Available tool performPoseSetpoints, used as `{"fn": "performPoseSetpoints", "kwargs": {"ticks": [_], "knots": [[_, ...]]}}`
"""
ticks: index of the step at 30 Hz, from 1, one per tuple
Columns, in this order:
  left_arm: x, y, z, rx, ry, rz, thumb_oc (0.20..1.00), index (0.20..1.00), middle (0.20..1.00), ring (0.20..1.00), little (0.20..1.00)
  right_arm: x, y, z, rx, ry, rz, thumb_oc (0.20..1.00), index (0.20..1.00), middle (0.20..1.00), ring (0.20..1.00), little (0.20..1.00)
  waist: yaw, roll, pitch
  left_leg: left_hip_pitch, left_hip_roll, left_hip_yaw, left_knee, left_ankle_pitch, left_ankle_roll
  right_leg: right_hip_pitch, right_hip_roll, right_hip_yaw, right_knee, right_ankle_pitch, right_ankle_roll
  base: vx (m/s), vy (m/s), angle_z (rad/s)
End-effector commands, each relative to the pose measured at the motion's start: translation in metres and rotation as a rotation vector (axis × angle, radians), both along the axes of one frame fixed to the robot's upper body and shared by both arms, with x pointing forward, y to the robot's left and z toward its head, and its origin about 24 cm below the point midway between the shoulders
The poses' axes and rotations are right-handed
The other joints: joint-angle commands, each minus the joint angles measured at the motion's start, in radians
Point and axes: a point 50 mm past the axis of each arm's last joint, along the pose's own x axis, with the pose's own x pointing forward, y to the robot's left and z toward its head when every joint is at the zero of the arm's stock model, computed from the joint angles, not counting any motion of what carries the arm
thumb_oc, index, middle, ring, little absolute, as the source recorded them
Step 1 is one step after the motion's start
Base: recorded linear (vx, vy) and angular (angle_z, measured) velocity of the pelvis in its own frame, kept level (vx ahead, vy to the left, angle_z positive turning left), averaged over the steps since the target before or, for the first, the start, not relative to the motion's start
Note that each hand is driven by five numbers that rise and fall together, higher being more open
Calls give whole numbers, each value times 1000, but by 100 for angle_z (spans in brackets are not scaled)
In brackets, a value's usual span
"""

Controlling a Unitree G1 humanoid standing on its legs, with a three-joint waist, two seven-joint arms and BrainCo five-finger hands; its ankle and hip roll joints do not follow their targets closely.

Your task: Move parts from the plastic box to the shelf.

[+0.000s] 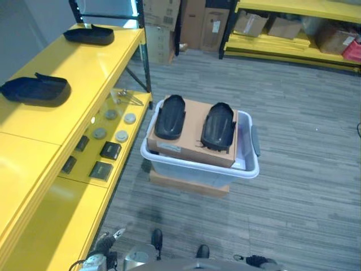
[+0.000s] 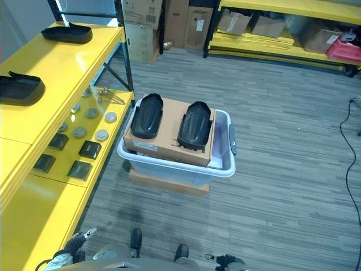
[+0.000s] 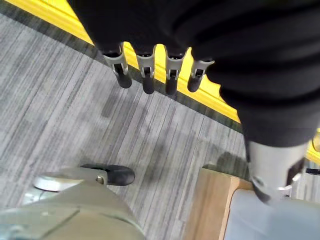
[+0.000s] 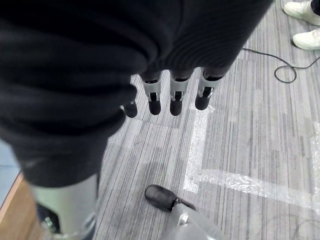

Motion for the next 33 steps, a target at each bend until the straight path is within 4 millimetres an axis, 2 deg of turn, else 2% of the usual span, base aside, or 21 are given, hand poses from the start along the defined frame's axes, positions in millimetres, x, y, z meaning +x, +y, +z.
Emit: {"fn": "performPoseSetpoints", "kwargs": {"ticks": [1, 3, 4, 5, 6, 7, 8, 10, 11, 13, 16, 17, 18, 19, 23, 28, 30, 31, 32, 33], "knots": [[1, 0, 0, 28, 16, -52, 1000, 1000, 1000, 1000, 1000, 11, -10, 6, -64, -35, 46, 1000, 1000, 1000, 1000, 1000, 30, 11, -18, -38, 21, -20, 109, -132, 17, -70, 27, -1, 53, -42, 18, 21, 174, -12], [0, 1, 0, 33, 21, -58, 1000, 1000, 1000, 1000, 1000, 15, -9, 7, -64, -61, 34, 1000, 1000, 1000, 1000, 1000, 33, 17, -15, -47, 14, -30, 119, -137, 32, -94, 25, 5, 118, -65, 15, -32, 137, -27], [2, 4, 1, 41, 17, -65, 1000, 1000, 1000, 1000, 1000, 20, -9, 9, -59, -89, 19, 1000, 1000, 1000, 1000, 1000, 30, 29, -3, -54, 5, -45, 133, -143, 58, -170, 15, 13, 254, -82, 22, -158, 228, -37], [4, 8, 3, 58, -5, -60, 1000, 1000, 1000, 1000, 1000, 28, -8, 11, -55, -134, 19, 1000, 1000, 1000, 1000, 1000, 8, 45, 37, -74, -14, -55, 181, -171, 113, -365, -25, 78, 567, -34, 50, -154, 193, -28], [4, 11, 4, 57, -15, -35, 1000, 1000, 1000, 1000, 1000, 31, -8, 13, -59, -143, 29, 1000, 1000, 1000, 1000, 1000, -1, 44, 51, -79, -24, -47, 201, -189, 125, -400, -49, 96, 563, 5, 49, 18, -60, -7], [11, 16, 7, 58, -32, -32, 1000, 1000, 1000, 1000, 1000, 34, -7, 13, -49, -159, 30, 1000, 1000, 1000, 1000, 1000, 1, 27, 59, -77, -27, -48, 229, -221, 114, -346, -91, 93, 376, 58, 64, 161, -261, -10], [13, 17, 8, 64, -39, -30, 1000, 1000, 1000, 1000, 1000, 33, -7, 13, -48, -164, 27, 1000, 1000, 1000, 1000, 1000, 2, 21, 61, -77, -27, -54, 238, -232, 113, -338, -100, 101, 342, 76, 69, 248, -419, 3], [19, 19, 10, 69, -52, 5, 1000, 1000, 1000, 1000, 1000, 37, -8, 14, -50, -182, 46, 1000, 1000, 1000, 1000, 1000, -3, 12, 54, -64, 19, -52, 225, -224, 88, -254, -85, 99, 217, 30, 71, 234, -389, 69], [19, 20, 10, 74, -57, 21, 1000, 1000, 1000, 1000, 1000, 37, -6, 14, -54, -183, 46, 1000, 1000, 1000, 1000, 1000, 1, 6, 51, -59, 28, -46, 222, -221, 85, -242, -91, 83, 202, 29, 78, 266, -345, 144], [16, 13, 7, 59, -56, 52, 1000, 1000, 1000, 1000, 1000, 40, -10, 16, -62, -204, 18, 1000, 1000, 1000, 1000, 1000, 9, -7, 39, -44, 84, -10, 223, -207, 32, -157, -71, 32, 132, 5, 63, 246, -324, 63], [14, 7, 5, 44, -44, 46, 1000, 1000, 1000, 1000, 1000, 44, -14, 20, -83, -233, -7, 1000, 1000, 1000, 1000, 1000, 7, -16, 36, -53, 119, 22, 236, -189, 6, -122, -59, 4, 102, 0, 50, 116, -196, -1], [14, 3, 4, 39, -49, -2, 1000, 1000, 1000, 1000, 1000, 45, -21, 24, -101, -256, -57, 1000, 1000, 1000, 1000, 1000, 2, -15, 38, -70, 153, 59, 244, -163, -15, -96, -55, -36, 84, -5, 41, 105, -139, 24], [14, 2, 4, 36, -49, -12, 1000, 1000, 1000, 1000, 1000, 44, -22, 24, -104, -260, -70, 1000, 1000, 1000, 1000, 1000, 1, -10, 39, -61, 162, 60, 243, -173, -23, -84, -49, -38, 82, -13, 46, 99, -115, 36], [16, 0, 5, 29, -59, -49, 1000, 1000, 1000, 1000, 1000, 44, -27, 26, -114, -270, -99, 1000, 1000, 1000, 1000, 1000, -1, -3, 42, -57, 174, 67, 224, -159, -31, -77, -45, -50, 74, -14, 44, 64, -22, 31], [18, 3, 7, 29, -70, -45, 1000, 1000, 1000, 1000, 1000, 44, -36, 30, -124, -293, -137, 1000, 1000, 1000, 1000, 1000, -5, 10, 46, -44, 154, 40, 158, -129, -26, -101, -51, -47, 87, -10, 45, -25, 41, 20], [13, 6, 6, 54, -51, -82, 1000, 1000, 1000, 1000, 1000, 49, -32, 32, -89, -365, -180, 1000, 1000, 1000, 1000, 1000, -3, 18, 46, -23, 139, 30, 123, -123, -20, -106, -58, -47, 84, 4, 57, 9, 16, 0], [11, 5, 6, 65, -42, -87, 1000, 1000, 1000, 1000, 1000, 61, -26, 38, -80, -468, -206, 1000, 1000, 1000, 1000, 1000, -1, 20, 44, -8, 137, 31, 110, -122, -18, -101, -60, -47, 80, 11, 62, 49, 39, -1], [9, 3, 5, 68, -39, -92, 1000, 1000, 1000, 1000, 1000, 80, -22, 51, -81, -580, -208, 1000, 1000, 1000, 1000, 1000, -2, 19, 44, 2, 137, 32, 105, -122, -17, -96, -60, -46, 77, 15, 64, 39, 15, 1], [9, 3, 5, 68, -39, -92, 1000, 1000, 1000, 1000, 1000, 80, -22, 51, -81, -580, -208, 1000, 1000, 1000, 1000, 1000, -2, 19, 44, 2, 137, 32, 105, -122, -17, -96, -60, -46, 77, 15, 64, 46, 8, 1], [6, 2, 5, 75, -40, -97, 1000, 1000, 1000, 1000, 1000, 109, -17, 79, -92, -746, -206, 1000, 1000, 1000, 1000, 1000, -5, 15, 44, 12, 139, 36, 103, -125, -15, -91, -60, -42, 76, 14, 65, 42, 15, 3]]}}
